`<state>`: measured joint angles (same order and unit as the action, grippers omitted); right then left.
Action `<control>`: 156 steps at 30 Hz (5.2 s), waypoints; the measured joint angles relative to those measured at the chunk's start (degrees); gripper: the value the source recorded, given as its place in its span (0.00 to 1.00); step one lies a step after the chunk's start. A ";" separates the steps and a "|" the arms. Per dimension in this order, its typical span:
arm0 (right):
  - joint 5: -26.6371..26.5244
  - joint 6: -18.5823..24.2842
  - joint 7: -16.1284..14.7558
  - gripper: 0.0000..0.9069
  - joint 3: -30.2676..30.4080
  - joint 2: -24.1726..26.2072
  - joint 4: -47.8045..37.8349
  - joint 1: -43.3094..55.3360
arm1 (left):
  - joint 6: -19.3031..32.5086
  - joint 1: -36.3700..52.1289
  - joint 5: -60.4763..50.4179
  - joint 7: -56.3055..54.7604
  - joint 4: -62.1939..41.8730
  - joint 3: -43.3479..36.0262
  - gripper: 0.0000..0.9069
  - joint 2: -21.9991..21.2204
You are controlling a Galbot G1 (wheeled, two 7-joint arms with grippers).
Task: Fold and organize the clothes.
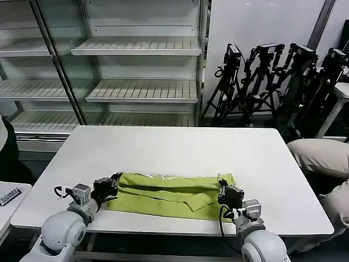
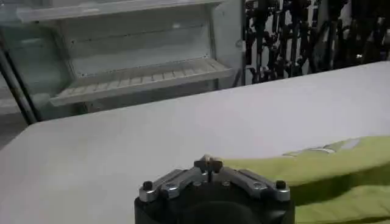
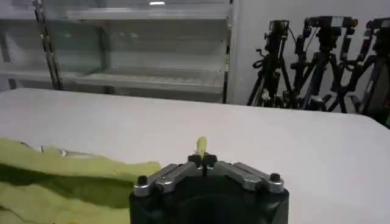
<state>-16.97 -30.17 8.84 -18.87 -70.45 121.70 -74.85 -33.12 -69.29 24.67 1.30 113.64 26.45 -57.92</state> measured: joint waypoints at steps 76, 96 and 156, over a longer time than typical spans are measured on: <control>6.65 3.44 -1.21 1.00 -3.19 -1.79 8.56 -10.13 | 0.11 -1.30 0.98 -16.78 5.09 8.05 0.01 4.13; 7.94 4.32 -1.29 1.00 -5.27 -2.26 9.37 -11.22 | -0.03 1.86 -7.08 -17.19 10.75 -18.41 1.00 -4.30; 7.79 4.72 -1.71 1.00 -5.36 -1.49 9.81 -10.75 | -0.10 -2.96 10.86 -10.93 -1.81 -0.76 0.00 0.68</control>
<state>-9.18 -25.45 7.12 -24.23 -71.94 131.50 -85.60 -33.22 -72.25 35.53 -9.63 111.83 25.69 -57.24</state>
